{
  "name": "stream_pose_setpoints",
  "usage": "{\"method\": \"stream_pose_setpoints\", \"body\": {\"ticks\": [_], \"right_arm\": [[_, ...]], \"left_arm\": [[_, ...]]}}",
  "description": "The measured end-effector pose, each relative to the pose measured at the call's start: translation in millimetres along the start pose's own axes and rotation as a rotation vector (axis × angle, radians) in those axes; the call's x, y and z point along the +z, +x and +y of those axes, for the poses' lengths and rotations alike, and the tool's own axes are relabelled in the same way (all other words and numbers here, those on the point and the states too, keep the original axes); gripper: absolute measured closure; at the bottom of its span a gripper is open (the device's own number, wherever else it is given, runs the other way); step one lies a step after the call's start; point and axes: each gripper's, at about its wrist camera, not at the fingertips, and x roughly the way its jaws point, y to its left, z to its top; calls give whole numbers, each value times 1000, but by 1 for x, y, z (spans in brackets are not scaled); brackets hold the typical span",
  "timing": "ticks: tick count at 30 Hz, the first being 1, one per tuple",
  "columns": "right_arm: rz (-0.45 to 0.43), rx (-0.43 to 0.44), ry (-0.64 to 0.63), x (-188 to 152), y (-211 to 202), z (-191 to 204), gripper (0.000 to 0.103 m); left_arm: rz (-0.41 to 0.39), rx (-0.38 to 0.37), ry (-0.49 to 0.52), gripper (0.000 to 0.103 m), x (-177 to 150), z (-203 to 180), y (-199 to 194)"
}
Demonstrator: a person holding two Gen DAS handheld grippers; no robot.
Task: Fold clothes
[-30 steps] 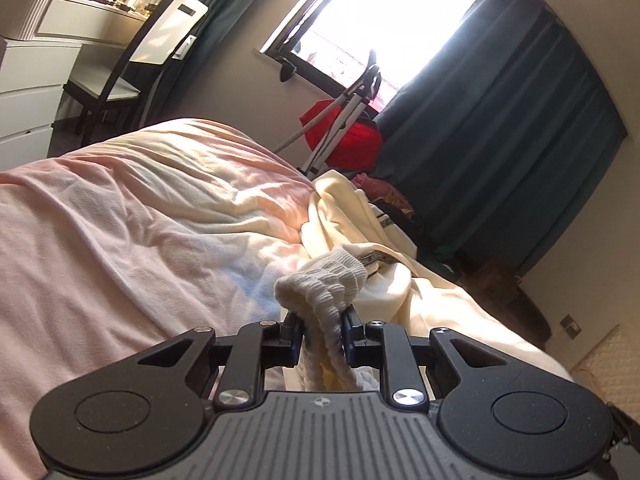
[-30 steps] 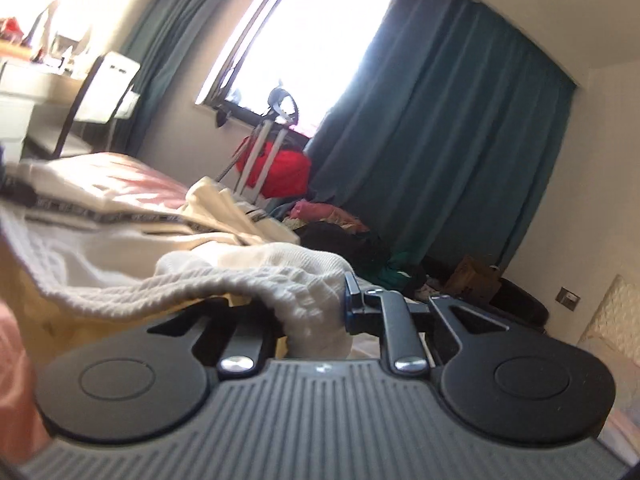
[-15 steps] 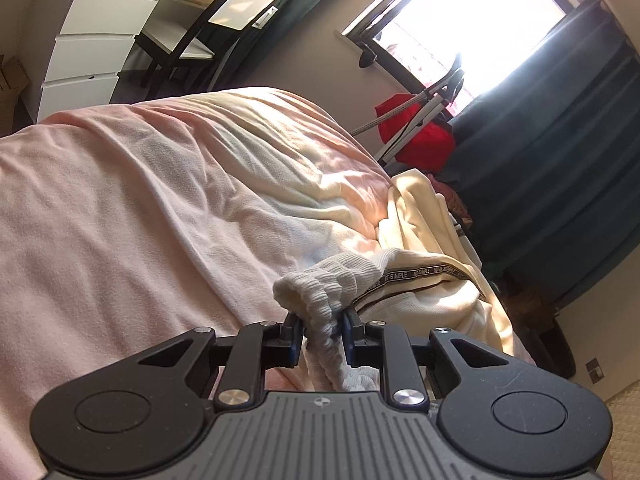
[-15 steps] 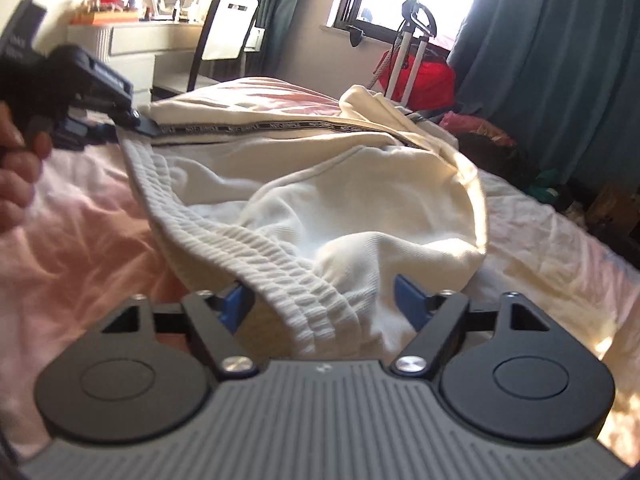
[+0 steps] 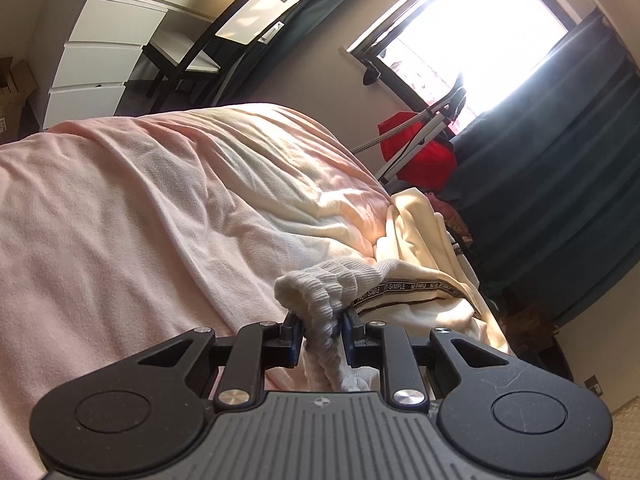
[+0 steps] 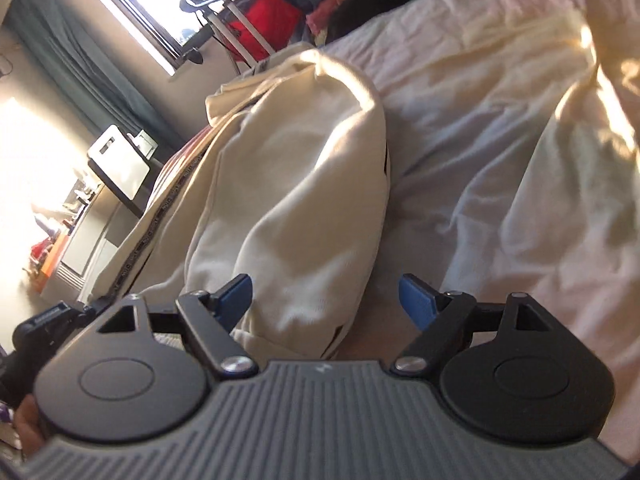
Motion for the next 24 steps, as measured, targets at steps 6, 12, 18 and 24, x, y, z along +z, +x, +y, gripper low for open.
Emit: {"method": "stream_pose_setpoints", "body": {"ticks": [6,12,18,24], "right_arm": [[12,27,-229,-19,19,40,28],[-203,157,-438,-28,-31,86,28],[-242,171,-581,-38,-41,102,30],[-220,2,-467,-28,-27,78,78]], "left_arm": [[-5,43,16,81,2,5,10],[-3,107,45,80,3,11,26],[-5,114,74,78,1,11,25],[0,113,60,77,1,15,26]]}}
